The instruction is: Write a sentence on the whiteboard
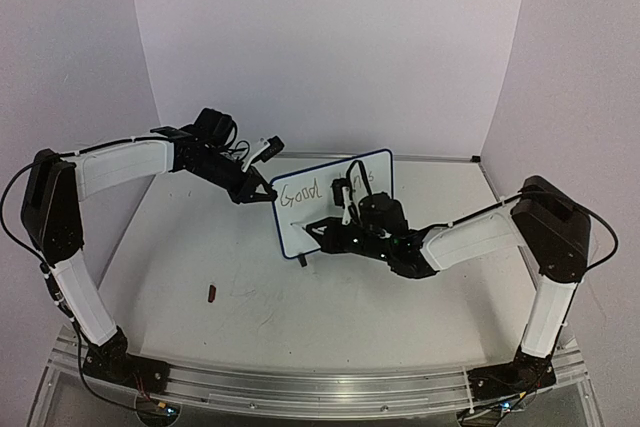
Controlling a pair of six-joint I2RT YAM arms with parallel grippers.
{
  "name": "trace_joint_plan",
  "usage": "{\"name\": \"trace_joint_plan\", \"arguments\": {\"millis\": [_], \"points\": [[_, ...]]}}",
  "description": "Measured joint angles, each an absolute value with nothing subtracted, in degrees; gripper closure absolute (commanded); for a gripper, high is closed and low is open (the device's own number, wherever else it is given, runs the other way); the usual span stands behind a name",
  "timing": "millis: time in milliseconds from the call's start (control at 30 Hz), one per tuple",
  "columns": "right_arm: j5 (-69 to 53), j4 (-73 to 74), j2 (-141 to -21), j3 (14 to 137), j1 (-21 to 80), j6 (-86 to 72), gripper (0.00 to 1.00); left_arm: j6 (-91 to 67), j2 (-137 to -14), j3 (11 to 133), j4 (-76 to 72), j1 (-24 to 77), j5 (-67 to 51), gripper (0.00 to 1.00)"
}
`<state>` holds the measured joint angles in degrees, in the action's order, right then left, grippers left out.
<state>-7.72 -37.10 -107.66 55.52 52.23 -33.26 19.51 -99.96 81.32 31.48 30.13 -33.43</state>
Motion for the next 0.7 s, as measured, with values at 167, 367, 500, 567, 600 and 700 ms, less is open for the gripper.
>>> {"name": "trace_joint_plan", "arguments": {"millis": [167,367,500,567,600,700], "points": [[-7.6,-37.1,-108.3,56.6,52.2,-33.3,1.0,19.5,-100.0,81.3,31.5,30.1,-33.4,1.0],[-8.2,-36.9,-109.3,57.6,52.5,-33.3,1.0,19.5,-100.0,81.3,31.5,30.1,-33.3,1.0],[-8.5,-36.8,-109.7,57.6,52.6,-33.3,1.0,19.5,-100.0,81.3,31.5,30.1,-33.3,1.0],[-8.6,-36.8,-109.8,57.6,52.6,-33.3,1.0,19.5,-100.0,81.3,31.5,30.1,-33.3,1.0],[-8.6,-36.8,-109.8,57.6,52.6,-33.3,1.0,19.5,-100.0,81.3,31.5,30.1,-33.3,1.0],[-8.6,-36.7,-109.8,57.6,52.6,-33.3,1.0,19.5,-100.0,81.3,31.5,30.1,-33.3,1.0]]}}
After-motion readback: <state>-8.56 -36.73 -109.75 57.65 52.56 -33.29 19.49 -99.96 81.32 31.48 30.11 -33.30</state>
